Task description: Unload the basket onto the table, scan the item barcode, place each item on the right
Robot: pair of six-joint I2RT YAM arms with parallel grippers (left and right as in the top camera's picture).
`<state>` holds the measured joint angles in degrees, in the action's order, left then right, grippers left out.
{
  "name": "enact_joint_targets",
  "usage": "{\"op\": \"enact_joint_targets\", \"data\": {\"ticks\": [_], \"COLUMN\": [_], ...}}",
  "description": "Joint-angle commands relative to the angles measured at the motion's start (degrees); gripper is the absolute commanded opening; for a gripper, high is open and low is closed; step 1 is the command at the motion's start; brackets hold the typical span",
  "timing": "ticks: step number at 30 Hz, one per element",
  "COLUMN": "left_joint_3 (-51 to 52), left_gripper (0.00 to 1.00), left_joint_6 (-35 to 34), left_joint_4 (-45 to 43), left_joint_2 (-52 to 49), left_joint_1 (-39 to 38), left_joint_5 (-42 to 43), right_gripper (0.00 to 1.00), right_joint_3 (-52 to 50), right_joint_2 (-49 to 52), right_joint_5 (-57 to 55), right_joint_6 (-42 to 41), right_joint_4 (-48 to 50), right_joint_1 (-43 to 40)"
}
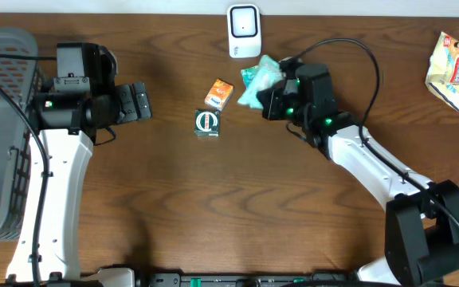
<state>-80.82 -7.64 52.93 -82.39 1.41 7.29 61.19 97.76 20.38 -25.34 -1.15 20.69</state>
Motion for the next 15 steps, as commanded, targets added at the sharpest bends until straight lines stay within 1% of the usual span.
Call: {"op": "enact_joint_targets", "data": {"ticks": [1, 3, 7, 10, 11, 12, 13, 14, 15], "left_joint_3": [-0.1, -0.1, -0.1, -0.1, -0.1, -0.1, -0.1, -0.1, -0.1], "left_gripper": [0.98, 0.98, 0.98, 0.98, 0.97, 0.98, 0.98, 0.98, 0.98], "left_joint_6": [0.1, 0.1, 0.1, 0.1, 0.1, 0.1, 0.1, 0.1, 0.1], "left_joint_4": [0.2, 0.2, 0.2, 0.2, 0.2, 0.2, 0.2, 0.2, 0.2], "left_joint_2": [0.0, 0.0, 0.0, 0.0, 0.0, 0.0, 0.0, 0.0, 0.0], "left_joint_1": [0.2, 0.2, 0.2, 0.2, 0.2, 0.2, 0.2, 0.2, 0.2], "left_joint_5": [-0.5, -0.5, -0.5, -0.5, -0.5, -0.5, -0.5, -0.5, -0.5], "right_gripper": [0.01, 0.01, 0.01, 0.01, 0.01, 0.01, 0.01, 0.01, 0.01], "right_joint_3": [0.7, 0.9, 6.0, 16.0, 20.8, 23.2, 28.6, 30.4, 39.0], "right_joint_2": [-0.5, -0.5, 0.2, 4.0, 6.4, 7.8, 10.9, 12.0, 17.5], "right_joint_5": [8.3, 8.3, 8.4, 8.7, 8.8, 9.0, 9.8, 10.2, 10.4], "right_joint_6": [9.3, 9.4, 9.9, 13.9, 15.5, 16.3, 18.4, 19.1, 20.9], "right_joint_4": [-0.4, -0.3, -3.1, -10.2, -14.0, -16.1, -20.6, -22.1, -28.2], "right_joint_1": [0.4, 0.2, -1.4, -2.1, -2.1, -2.1, -2.1, -2.1, -2.3]}}
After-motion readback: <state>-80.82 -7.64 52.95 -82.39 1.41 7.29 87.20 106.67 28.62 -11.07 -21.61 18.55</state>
